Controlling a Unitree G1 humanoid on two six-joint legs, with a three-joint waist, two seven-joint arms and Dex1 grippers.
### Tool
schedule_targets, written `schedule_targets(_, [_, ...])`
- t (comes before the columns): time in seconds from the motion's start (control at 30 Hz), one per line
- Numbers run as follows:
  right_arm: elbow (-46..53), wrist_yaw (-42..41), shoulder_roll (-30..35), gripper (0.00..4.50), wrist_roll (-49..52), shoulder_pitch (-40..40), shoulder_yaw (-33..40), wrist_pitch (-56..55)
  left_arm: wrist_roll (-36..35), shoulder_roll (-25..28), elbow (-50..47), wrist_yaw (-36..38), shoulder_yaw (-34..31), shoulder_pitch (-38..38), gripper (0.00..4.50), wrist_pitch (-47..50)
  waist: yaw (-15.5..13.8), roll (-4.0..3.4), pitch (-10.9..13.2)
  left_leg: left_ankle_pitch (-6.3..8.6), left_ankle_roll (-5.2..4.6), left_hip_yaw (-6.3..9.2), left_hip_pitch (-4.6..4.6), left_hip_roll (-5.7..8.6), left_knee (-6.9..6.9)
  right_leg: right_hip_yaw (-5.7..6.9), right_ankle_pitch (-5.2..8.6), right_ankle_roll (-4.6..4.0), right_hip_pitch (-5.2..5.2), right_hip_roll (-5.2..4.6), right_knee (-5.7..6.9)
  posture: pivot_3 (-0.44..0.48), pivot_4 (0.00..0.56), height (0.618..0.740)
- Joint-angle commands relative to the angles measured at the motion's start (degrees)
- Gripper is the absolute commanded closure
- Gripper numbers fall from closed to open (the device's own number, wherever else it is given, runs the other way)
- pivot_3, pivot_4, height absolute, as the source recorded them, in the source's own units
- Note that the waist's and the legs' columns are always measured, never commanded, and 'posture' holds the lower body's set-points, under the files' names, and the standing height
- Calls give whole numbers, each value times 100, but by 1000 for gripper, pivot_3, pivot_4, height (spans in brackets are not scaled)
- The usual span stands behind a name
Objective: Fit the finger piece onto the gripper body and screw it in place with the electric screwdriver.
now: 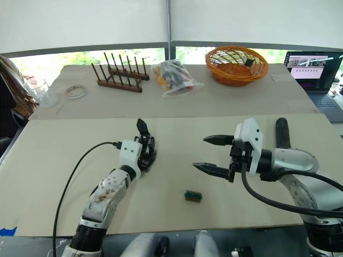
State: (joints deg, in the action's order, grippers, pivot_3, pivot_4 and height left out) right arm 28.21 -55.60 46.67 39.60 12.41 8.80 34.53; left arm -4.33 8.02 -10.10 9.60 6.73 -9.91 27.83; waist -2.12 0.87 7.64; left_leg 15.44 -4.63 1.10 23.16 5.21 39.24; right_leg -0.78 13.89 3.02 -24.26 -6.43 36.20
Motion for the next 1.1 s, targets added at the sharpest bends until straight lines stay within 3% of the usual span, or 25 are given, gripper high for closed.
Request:
schedule_targets(0.03, [156,51,-17,0,44,39,1,-41,-322,350,44,591,-344,-36,468,-266,4,0,0,0,0,0,-1,-1,0,0,0,0,0,0,0,0,150,740])
schedule_targets(0.07, [158,66,-28,0,39,35,-13,-50,-472,456,117,823,-442,-47,71,-303,4,-1,0,0,0,0,-2,-1,0,0,0,-1,0,0,1,0,150,740])
schedule_targets(0.17, [164,140,-90,0,25,53,-77,-84,-988,859,613,1828,-762,-214,71,-804,5,-1,0,0,0,0,-2,-1,0,5,0,-1,-1,0,0,0,150,740])
schedule_targets(0.3, [176,196,-168,0,0,103,-153,-100,-1035,1592,1404,3209,-589,-538,71,-1535,5,-1,0,-1,1,0,-4,0,0,17,1,-1,-2,1,0,0,150,740])
schedule_targets(0.4, [173,195,-170,0,-13,107,-161,-118,-1036,1832,2054,3868,-482,-969,71,-1746,-12,-1,0,-1,0,1,-4,3,1,23,0,-1,-1,-1,-4,0,150,740])
schedule_targets(0.6, [233,243,-153,0,-14,73,-111,-126,-898,1979,3130,4732,-348,-1637,71,-2162,12,-1,0,1,-5,2,-2,8,5,28,0,-1,1,0,-2,0,150,740])
schedule_targets(0.8, [338,327,-179,0,-46,-52,-127,-139,-839,1834,3983,5110,-291,-2129,71,-2553,59,0,0,0,-6,3,-1,6,6,30,0,-1,0,0,2,0,150,740])
schedule_targets(0.9, [381,374,-170,0,-29,-73,-98,-126,-818,1765,4022,5078,-330,-2105,924,-2717,84,0,0,0,-8,3,0,7,7,29,0,0,1,0,1,0,150,740])
schedule_targets(1.0, [429,388,-125,0,-10,-130,-10,-120,-817,1685,3586,4812,-390,-1878,2112,-2636,92,0,0,0,-9,3,1,7,7,29,0,0,1,-1,3,0,150,740])
schedule_targets(1.1, [526,407,-58,0,18,-301,170,-114,-872,1443,2335,4272,-305,-1413,2107,-2134,111,0,0,1,-10,3,5,7,6,16,0,0,-1,-4,3,0,150,740])
